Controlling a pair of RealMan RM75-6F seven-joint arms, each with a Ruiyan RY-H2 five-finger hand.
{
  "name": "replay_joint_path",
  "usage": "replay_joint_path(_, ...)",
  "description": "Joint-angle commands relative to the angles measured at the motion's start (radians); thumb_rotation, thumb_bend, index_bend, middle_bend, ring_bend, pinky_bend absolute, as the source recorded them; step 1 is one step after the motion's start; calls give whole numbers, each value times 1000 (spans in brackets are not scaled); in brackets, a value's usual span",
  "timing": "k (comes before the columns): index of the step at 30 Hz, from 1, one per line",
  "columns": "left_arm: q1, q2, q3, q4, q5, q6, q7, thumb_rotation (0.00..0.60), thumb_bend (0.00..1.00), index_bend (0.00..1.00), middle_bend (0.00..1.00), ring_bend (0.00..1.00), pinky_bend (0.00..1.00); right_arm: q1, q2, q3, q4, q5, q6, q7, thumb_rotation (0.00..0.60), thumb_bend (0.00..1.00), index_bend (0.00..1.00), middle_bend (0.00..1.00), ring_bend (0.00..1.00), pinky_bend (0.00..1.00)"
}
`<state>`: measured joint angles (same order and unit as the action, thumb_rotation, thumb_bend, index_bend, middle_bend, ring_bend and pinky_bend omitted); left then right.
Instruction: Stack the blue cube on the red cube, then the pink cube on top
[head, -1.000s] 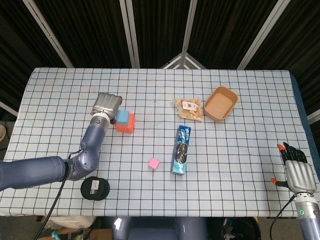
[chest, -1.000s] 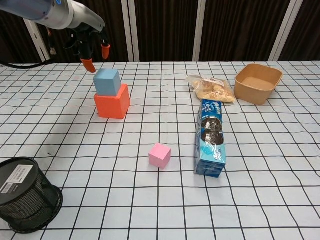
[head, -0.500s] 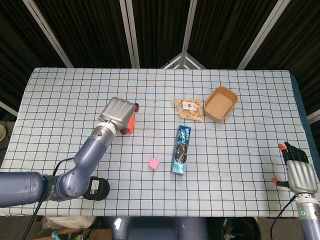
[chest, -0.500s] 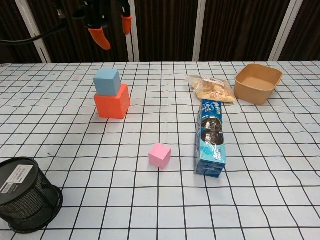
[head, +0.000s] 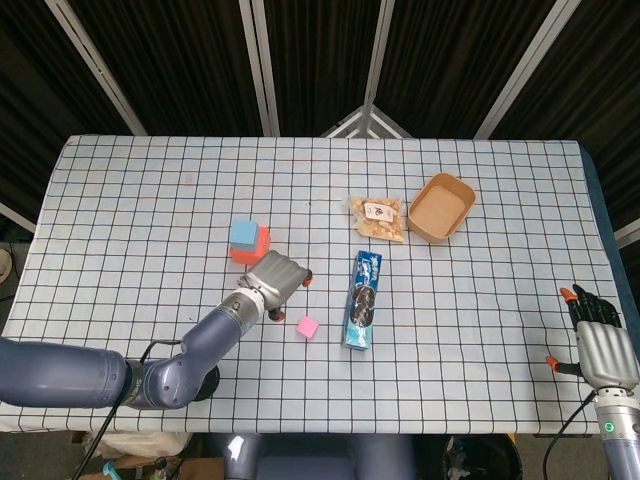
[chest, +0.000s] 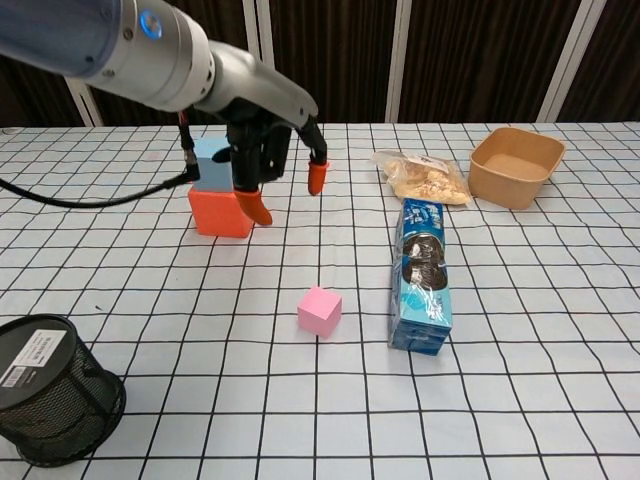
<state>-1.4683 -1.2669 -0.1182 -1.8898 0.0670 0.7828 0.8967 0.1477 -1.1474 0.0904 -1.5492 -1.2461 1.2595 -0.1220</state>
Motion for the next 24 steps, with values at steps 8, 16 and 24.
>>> replay_joint_path(8,3,-120,99,92,87,-42,-57,600,274,287,810,646,695,1,1,0,2,2,-5,4,600,95,33,10,58,87)
replay_joint_path(16,-17,-180,132,158,101,-43,-83,600,274,288,810,646,695,1,3,-2,1,-8,-1,13,600,94,33,10,58,87)
replay_joint_path(24,-12,-234,147,218,162,-63,-123,600,274,290,810,646,695,2,6,0,0,5,-12,15,600,95,33,10,58,87)
